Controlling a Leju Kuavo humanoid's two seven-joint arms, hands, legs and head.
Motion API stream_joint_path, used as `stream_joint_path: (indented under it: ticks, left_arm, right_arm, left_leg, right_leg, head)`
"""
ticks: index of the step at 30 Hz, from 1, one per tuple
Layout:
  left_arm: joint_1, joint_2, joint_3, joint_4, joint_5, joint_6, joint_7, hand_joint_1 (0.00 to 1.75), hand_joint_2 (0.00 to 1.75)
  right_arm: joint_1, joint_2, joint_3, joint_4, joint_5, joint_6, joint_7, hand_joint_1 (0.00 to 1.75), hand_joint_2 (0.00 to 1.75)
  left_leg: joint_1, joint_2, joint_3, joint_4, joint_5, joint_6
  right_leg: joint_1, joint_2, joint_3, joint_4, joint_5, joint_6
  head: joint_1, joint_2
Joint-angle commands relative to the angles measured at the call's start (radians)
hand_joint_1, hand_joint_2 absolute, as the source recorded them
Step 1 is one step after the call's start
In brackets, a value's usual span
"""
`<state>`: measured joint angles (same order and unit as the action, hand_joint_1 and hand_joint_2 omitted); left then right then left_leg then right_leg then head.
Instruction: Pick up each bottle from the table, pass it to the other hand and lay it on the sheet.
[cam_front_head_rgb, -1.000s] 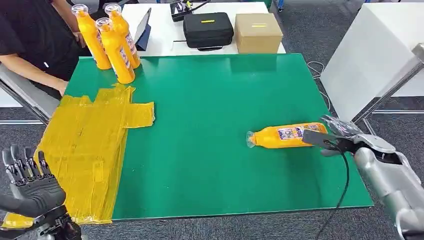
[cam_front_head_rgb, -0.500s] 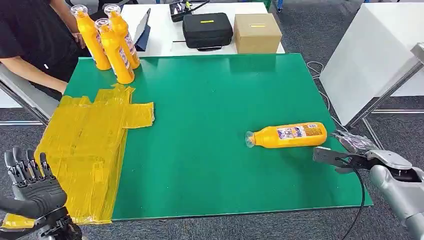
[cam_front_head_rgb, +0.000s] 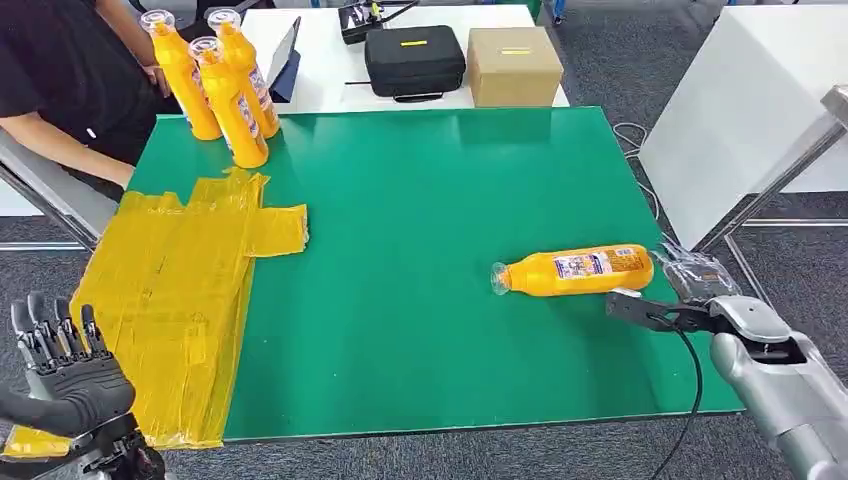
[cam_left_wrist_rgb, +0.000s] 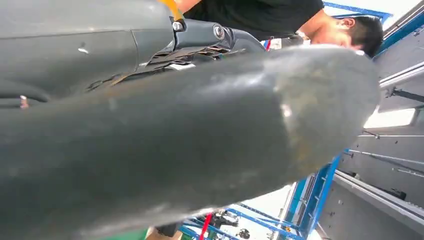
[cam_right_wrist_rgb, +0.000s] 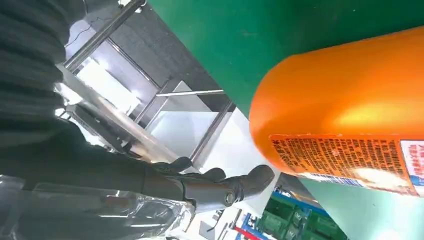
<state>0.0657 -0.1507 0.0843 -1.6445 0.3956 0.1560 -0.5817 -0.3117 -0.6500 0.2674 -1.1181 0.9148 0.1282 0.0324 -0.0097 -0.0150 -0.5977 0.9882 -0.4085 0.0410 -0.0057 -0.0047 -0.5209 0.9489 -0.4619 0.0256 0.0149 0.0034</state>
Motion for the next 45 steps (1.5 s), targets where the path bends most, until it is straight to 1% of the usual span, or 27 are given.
stream_joint_path:
  ticks: [1,2,5,7,10,13,14,16,17,20,21,22,25,26,28,30,33,34,35,36,37,38,39,40,41,43,45]
  left_arm:
    - [-0.018,-0.008,0.03,0.048,-0.001,-0.005,0.005,0.0,0.0]
    - [-0.015,-0.011,0.032,0.044,-0.002,-0.005,0.005,0.0,0.0]
    - [-0.01,-0.014,0.037,0.036,-0.002,-0.004,0.005,0.0,0.0]
    - [-0.01,-0.015,0.04,0.036,-0.002,-0.005,0.007,0.0,0.0]
    - [-0.013,-0.016,0.042,0.038,-0.002,-0.006,0.008,0.0,0.0]
    - [-0.011,-0.019,0.042,0.038,-0.004,-0.004,0.01,0.0,0.0]
    - [-0.011,-0.021,0.043,0.037,-0.005,-0.005,0.011,0.0,0.0]
    - [-0.01,-0.022,0.042,0.037,-0.005,-0.006,0.013,0.0,0.0]
    - [-0.01,-0.022,0.041,0.037,-0.006,-0.009,0.015,0.0,0.0]
    - [-0.011,-0.023,0.04,0.043,-0.006,-0.009,0.015,0.0,0.0]
    - [-0.011,-0.022,0.038,0.043,-0.006,-0.008,0.015,0.0,0.0]
    - [-0.01,-0.022,0.037,0.044,-0.006,-0.008,0.015,0.0,0.0]
    - [-0.01,-0.022,0.037,0.044,-0.006,-0.008,0.015,0.0,0.0]
    - [-0.01,-0.022,0.037,0.044,-0.006,-0.008,0.015,0.0,0.0]
    - [-0.01,-0.022,0.036,0.043,-0.006,-0.008,0.015,0.0,0.0]
    - [-0.009,-0.022,0.034,0.04,-0.006,-0.007,0.015,0.0,0.0]
    - [-0.008,-0.017,0.032,0.033,0.0,-0.005,0.014,0.0,0.0]
    - [-0.013,-0.013,0.035,0.032,0.008,-0.001,0.014,0.0,0.0]
    - [-0.016,-0.011,0.038,0.03,0.015,0.0,0.015,0.0,0.0]
    - [-0.021,-0.007,0.037,0.032,0.024,-0.001,0.019,0.0,0.0]
    - [-0.022,-0.003,0.035,0.034,0.028,-0.004,0.023,0.0,0.0]
    - [-0.024,-0.001,0.031,0.039,0.029,-0.005,0.024,0.0,0.0]
    - [-0.03,0.003,0.023,0.05,0.03,-0.007,0.025,0.0,0.0]
    - [-0.031,0.009,0.013,0.055,0.033,-0.007,0.024,0.0,0.0]
    - [-0.03,0.013,0.006,0.06,0.039,-0.005,0.021,0.0,0.0]
    - [-0.022,0.02,-0.004,0.059,0.049,-0.002,0.016,0.0,0.0]
    - [-0.017,0.022,-0.009,0.051,0.054,0.001,0.014,0.0,0.0]
  right_arm:
    - [-0.049,0.06,-0.005,0.04,0.036,-0.001,0.03,0.0,1.75]
    - [-0.055,0.062,0.001,0.037,0.054,-0.006,0.042,0.0,1.75]
    - [-0.06,0.072,-0.002,0.026,0.063,-0.007,0.044,0.0,1.75]
    - [-0.066,0.075,0.004,0.02,0.07,0.002,0.044,0.0,1.75]
    - [-0.078,0.091,0.014,0.032,0.083,0.004,0.044,0.0,1.75]
    - [-0.114,0.125,0.031,0.072,0.118,-0.014,0.046,0.0,1.75]
    - [-0.132,0.133,0.041,0.093,0.128,-0.022,0.044,0.0,1.75]
    - [-0.168,0.151,0.058,0.128,0.135,-0.024,0.038,0.0,1.75]
    - [-0.191,0.157,0.075,0.157,0.144,-0.029,0.035,0.0,1.75]
    - [-0.258,0.18,0.106,0.233,0.141,-0.027,0.015,0.0,1.75]
    - [-0.273,0.186,0.116,0.255,0.143,-0.03,0.007,0.0,1.75]
    - [-0.283,0.193,0.121,0.268,0.143,-0.03,0.006,0.0,1.75]
    - [-0.283,0.193,0.121,0.268,0.143,-0.03,0.006,0.0,1.75]
    - [-0.283,0.193,0.121,0.268,0.143,-0.03,0.006,0.0,1.75]
    - [-0.288,0.208,0.128,0.283,0.141,-0.033,0.003,0.0,1.75]
    - [-0.318,0.225,0.145,0.336,0.144,-0.039,-0.01,0.0,1.75]
    - [-0.39,0.268,0.188,0.458,0.14,-0.023,-0.031,0.0,1.75]
    - [-0.425,0.29,0.211,0.512,0.142,-0.011,-0.035,0.0,1.75]
    - [-0.459,0.31,0.231,0.581,0.133,0.022,-0.048,0.0,1.75]
    - [-0.475,0.313,0.263,0.633,0.128,0.038,-0.06,0.0,1.75]
    - [-0.468,0.31,0.259,0.652,0.109,0.06,-0.066,0.0,1.75]
    - [-0.452,0.293,0.271,0.654,0.108,0.076,-0.074,0.0,1.75]
    - [-0.437,0.269,0.28,0.657,0.098,0.117,-0.081,0.0,1.75]
    - [-0.417,0.244,0.288,0.645,0.085,0.126,-0.092,1.57,1.75]
    - [-0.4,0.223,0.297,0.633,0.072,0.133,-0.103,1.75,1.75]
    - [-0.368,0.182,0.308,0.601,0.046,0.152,-0.108,1.75,1.75]
    - [-0.339,0.157,0.312,0.557,0.018,0.164,-0.094,1.75,1.75]
  left_leg:
    - [0.001,0.003,0.004,-0.001,-0.001,-0.002]
    - [0.001,0.004,0.006,-0.001,-0.002,-0.003]
    - [0.0,0.003,0.002,-0.001,-0.001,-0.002]
    - [0.001,0.006,0.006,-0.001,-0.003,-0.004]
    - [0.0,0.004,0.004,-0.001,-0.002,-0.003]
    - [0.0,0.006,0.007,-0.001,-0.003,-0.004]
    - [0.0,0.005,0.004,-0.001,-0.002,-0.002]
    - [0.001,0.009,0.008,-0.001,-0.003,-0.004]
    - [0.0,0.007,0.004,-0.001,-0.002,-0.003]
    - [0.001,0.009,0.006,-0.001,-0.002,-0.003]
    - [0.0,0.006,0.004,-0.001,-0.001,-0.002]
    - [0.001,0.009,0.006,-0.001,-0.002,-0.003]
    - [0.0,0.004,0.003,-0.001,-0.001,-0.002]
    - [0.001,0.006,0.005,-0.001,-0.002,-0.003]
    - [0.0,0.003,0.003,-0.001,-0.001,-0.002]
    - [0.0,0.005,0.005,-0.001,-0.002,-0.003]
    - [0.0,0.006,0.004,-0.001,-0.001,-0.002]
    - [0.001,0.009,0.007,-0.001,-0.003,-0.004]
    - [0.001,0.008,0.004,-0.001,-0.002,-0.003]
    - [0.001,0.01,0.007,-0.001,-0.002,-0.004]
    - [0.001,0.007,0.004,-0.001,-0.001,-0.002]
    - [0.001,0.008,0.006,-0.001,-0.002,-0.004]
    - [0.001,0.004,0.004,-0.001,0.0,-0.002]
    - [0.002,0.004,0.006,-0.002,-0.001,-0.003]
    - [0.002,0.001,0.007,-0.002,-0.001,-0.004]
    - [0.001,-0.003,0.004,-0.001,0.0,-0.002]
    - [0.001,-0.004,0.006,-0.001,0.0,-0.002]
  right_leg:
    - [0.001,0.002,0.004,-0.002,0.0,-0.001]
    - [0.001,0.003,0.006,-0.002,-0.001,-0.001]
    - [0.0,0.003,0.002,-0.001,0.0,0.0]
    - [0.0,0.005,0.005,-0.002,-0.001,-0.001]
    - [0.0,0.004,0.003,-0.001,0.0,-0.001]
    - [0.0,0.006,0.006,-0.002,-0.001,-0.001]
    - [0.0,0.005,0.003,-0.002,0.0,-0.001]
    - [0.001,0.008,0.006,-0.002,0.0,-0.001]
    - [0.001,0.006,0.003,-0.001,0.0,-0.001]
    - [0.001,0.007,0.005,-0.002,0.0,-0.001]
    - [0.001,0.005,0.003,-0.001,0.001,-0.001]
    - [0.001,0.008,0.005,-0.002,0.001,-0.001]
    - [0.0,0.004,0.003,-0.001,0.0,0.0]
    - [0.001,0.005,0.004,-0.002,0.0,-0.001]
    - [0.001,0.003,0.002,-0.001,0.0,0.0]
    - [0.0,0.005,0.004,-0.001,0.0,-0.001]
    - [0.0,0.005,0.003,-0.001,0.0,-0.001]
    - [0.001,0.008,0.005,-0.001,0.0,-0.001]
    - [0.001,0.007,0.003,-0.001,0.001,-0.001]
    - [0.001,0.009,0.005,-0.001,0.0,-0.001]
    - [0.001,0.006,0.002,-0.001,0.001,-0.001]
    - [0.001,0.007,0.005,-0.001,0.001,-0.001]
    - [0.001,0.002,0.004,-0.001,0.0,-0.001]
    - [0.002,0.002,0.006,-0.002,0.0,-0.001]
    - [0.001,-0.001,0.008,-0.003,-0.001,-0.001]
    - [0.0,-0.004,0.004,-0.001,-0.001,0.0]
    - [0.001,-0.004,0.007,-0.003,-0.001,0.0]
  head:
    - [0.0,0.0]
    - [0.0,0.0]
    - [0.0,0.0]
    - [0.0,0.0]
    - [0.0,0.0]
    - [0.0,0.0]
    - [0.0,0.0]
    - [0.0,0.0]
    - [0.0,0.0]
    - [0.0,0.0]
    - [0.0,0.0]
    - [0.0,0.0]
    - [0.0,0.0]
    - [0.0,0.0]
    - [0.0,0.0]
    - [0.0,0.0]
    - [0.0,0.0]
    - [0.0,0.0]
    - [0.0,0.0]
    - [0.0,0.0]
    - [0.0,0.0]
    - [0.0,0.0]
    - [0.0,0.0]
    - [0.0,0.0]
    - [0.0,0.0]
    - [0.0,0.0]
    - [0.0,0.0]
